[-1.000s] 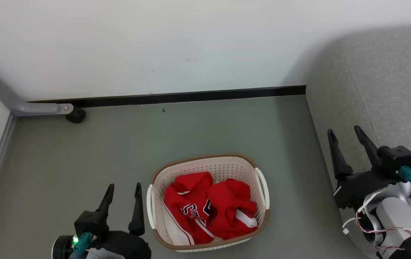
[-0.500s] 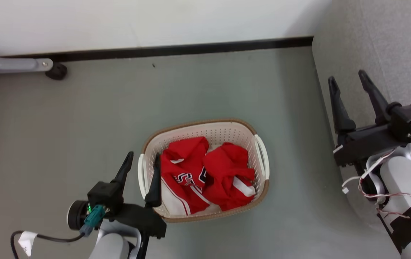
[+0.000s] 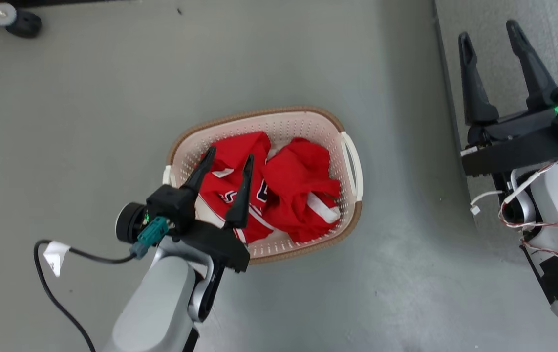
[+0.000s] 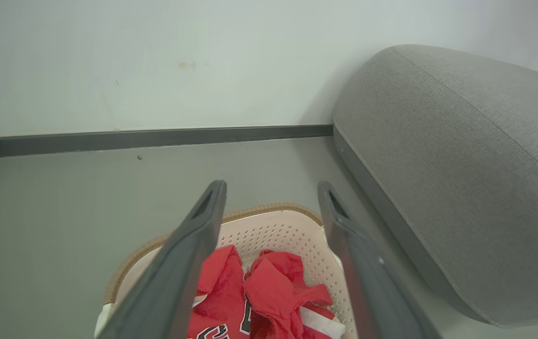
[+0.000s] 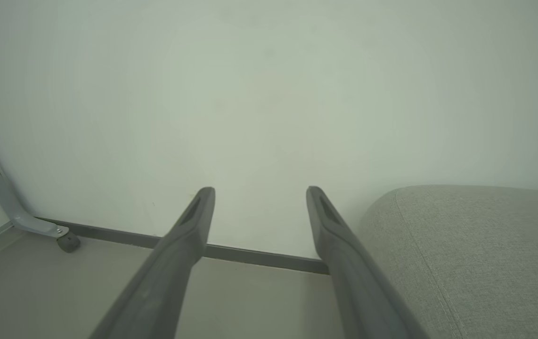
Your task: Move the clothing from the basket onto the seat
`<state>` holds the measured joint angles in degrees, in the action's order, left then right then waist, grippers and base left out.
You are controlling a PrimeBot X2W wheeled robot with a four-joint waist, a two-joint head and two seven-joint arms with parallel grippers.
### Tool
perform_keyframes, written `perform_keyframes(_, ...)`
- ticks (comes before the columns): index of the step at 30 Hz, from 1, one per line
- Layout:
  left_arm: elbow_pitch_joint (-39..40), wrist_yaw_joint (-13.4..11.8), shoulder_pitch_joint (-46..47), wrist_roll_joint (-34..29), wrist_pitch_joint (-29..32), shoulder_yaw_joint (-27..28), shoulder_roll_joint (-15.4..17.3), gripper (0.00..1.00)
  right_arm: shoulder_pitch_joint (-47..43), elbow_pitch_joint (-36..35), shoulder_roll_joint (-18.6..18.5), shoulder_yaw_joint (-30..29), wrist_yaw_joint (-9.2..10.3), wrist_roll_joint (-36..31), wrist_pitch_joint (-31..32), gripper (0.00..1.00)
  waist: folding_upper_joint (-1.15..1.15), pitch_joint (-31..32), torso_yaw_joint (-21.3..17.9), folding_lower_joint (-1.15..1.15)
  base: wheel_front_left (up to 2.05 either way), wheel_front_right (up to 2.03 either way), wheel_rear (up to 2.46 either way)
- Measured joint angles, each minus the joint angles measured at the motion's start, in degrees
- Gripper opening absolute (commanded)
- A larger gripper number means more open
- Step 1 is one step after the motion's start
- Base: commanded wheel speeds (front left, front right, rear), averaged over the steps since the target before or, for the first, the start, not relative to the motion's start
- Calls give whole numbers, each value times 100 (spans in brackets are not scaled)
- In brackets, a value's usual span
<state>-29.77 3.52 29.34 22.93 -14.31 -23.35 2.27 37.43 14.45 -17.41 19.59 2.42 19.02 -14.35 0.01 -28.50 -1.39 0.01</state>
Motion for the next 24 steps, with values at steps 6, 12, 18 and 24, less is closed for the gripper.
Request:
perform_keyframes(6,-345,2,541,383,0,-452,-3,100,224,-265,15,4,-1,-100,-35,100,0,-496,-96,0,0,0,0)
perform_keyframes(12,-691,3,944,677,8,-648,-2,100,427,-485,59,-21,-26,-101,-35,100,0,-907,-207,0,0,0,0)
perform_keyframes(18,-989,3,1362,968,23,-787,-2,100,581,-676,47,-133,-42,-141,-35,100,0,-1395,-359,0,0,0,0)
perform_keyframes(24,-1325,9,1700,1259,62,-924,0,100,723,-818,11,-259,-42,-144,-36,100,0,-1845,-506,-1,0,0,0)
